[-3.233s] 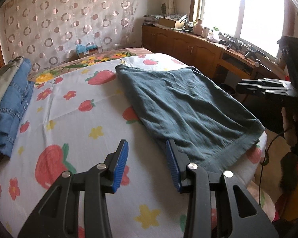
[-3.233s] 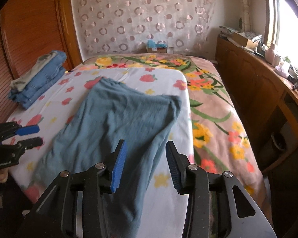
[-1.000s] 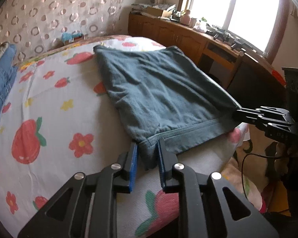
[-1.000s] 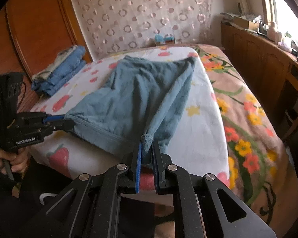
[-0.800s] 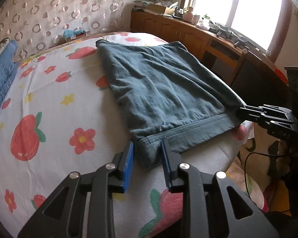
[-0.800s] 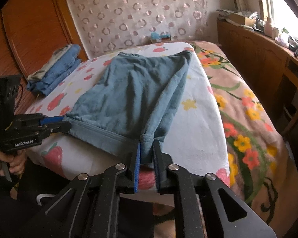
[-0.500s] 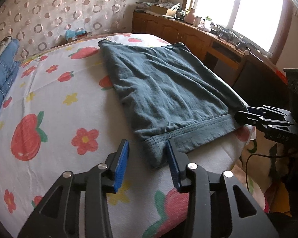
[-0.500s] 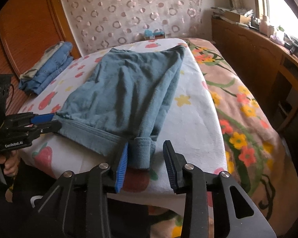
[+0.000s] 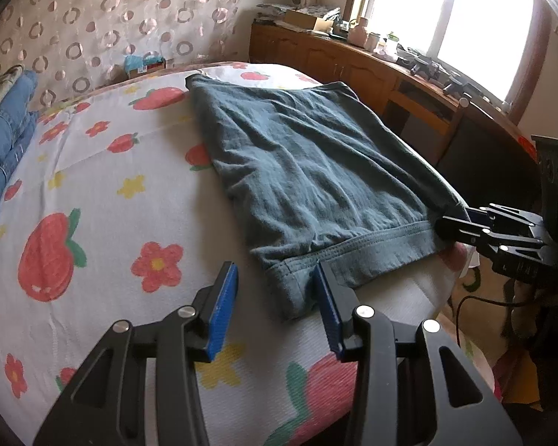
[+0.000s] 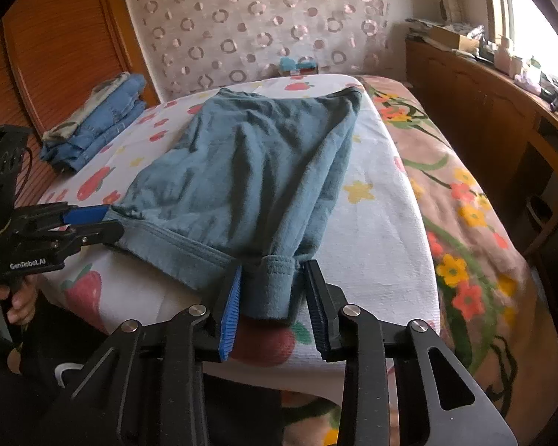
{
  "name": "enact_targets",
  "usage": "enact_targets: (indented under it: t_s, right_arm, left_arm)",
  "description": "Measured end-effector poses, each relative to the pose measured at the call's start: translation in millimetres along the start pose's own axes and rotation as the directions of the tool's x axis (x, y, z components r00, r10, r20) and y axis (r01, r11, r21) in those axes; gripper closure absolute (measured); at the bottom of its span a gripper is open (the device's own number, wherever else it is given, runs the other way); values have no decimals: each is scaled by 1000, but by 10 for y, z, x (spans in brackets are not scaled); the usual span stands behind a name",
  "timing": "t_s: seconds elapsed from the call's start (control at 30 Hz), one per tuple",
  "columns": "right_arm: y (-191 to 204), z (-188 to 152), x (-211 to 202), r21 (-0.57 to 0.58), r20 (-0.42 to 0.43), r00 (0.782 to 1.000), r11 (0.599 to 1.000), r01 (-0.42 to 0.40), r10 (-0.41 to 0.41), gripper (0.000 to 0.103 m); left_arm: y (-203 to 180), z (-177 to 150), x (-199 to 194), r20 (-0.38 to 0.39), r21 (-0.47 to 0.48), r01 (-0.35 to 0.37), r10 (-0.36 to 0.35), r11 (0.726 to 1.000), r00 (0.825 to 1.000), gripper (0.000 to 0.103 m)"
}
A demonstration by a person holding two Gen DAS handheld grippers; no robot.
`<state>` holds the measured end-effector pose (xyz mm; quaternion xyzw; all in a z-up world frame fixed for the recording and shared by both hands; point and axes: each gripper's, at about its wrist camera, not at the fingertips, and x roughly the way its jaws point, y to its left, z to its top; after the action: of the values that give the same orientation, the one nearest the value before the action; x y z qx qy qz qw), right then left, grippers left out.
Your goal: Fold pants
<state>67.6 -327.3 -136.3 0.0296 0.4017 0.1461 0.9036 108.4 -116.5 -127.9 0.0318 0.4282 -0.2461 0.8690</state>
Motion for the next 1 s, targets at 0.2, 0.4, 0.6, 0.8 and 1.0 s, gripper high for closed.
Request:
enact_targets:
  t_s: [0.2, 0.4, 0.6, 0.8, 1.0]
  right_arm:
    - [-13, 2, -47, 4, 22, 999, 1000, -29, 29, 92]
    - [-33, 36, -62, 11, 27, 998, 998, -56, 56, 94]
    - [-67, 55, -5, 42, 16, 999, 998, -36, 35, 81]
    - [-77, 51, 15, 46, 9, 998, 997, -57, 57, 78]
    - [-73, 49, 0, 25, 10, 997, 997, -73, 73, 93]
  left_arm:
    - [-75, 14, 35, 12, 35, 20, -20, 999, 1000, 62]
    - [-59, 32, 37, 11, 32, 48, -49, 998, 999, 70]
    - [-59, 19, 23, 18, 23, 63, -63, 998, 998, 76]
    - [-3, 34, 6, 27, -21, 99, -98, 995, 995, 82]
    - [3, 27, 26, 16, -31, 97, -97, 995, 995, 81]
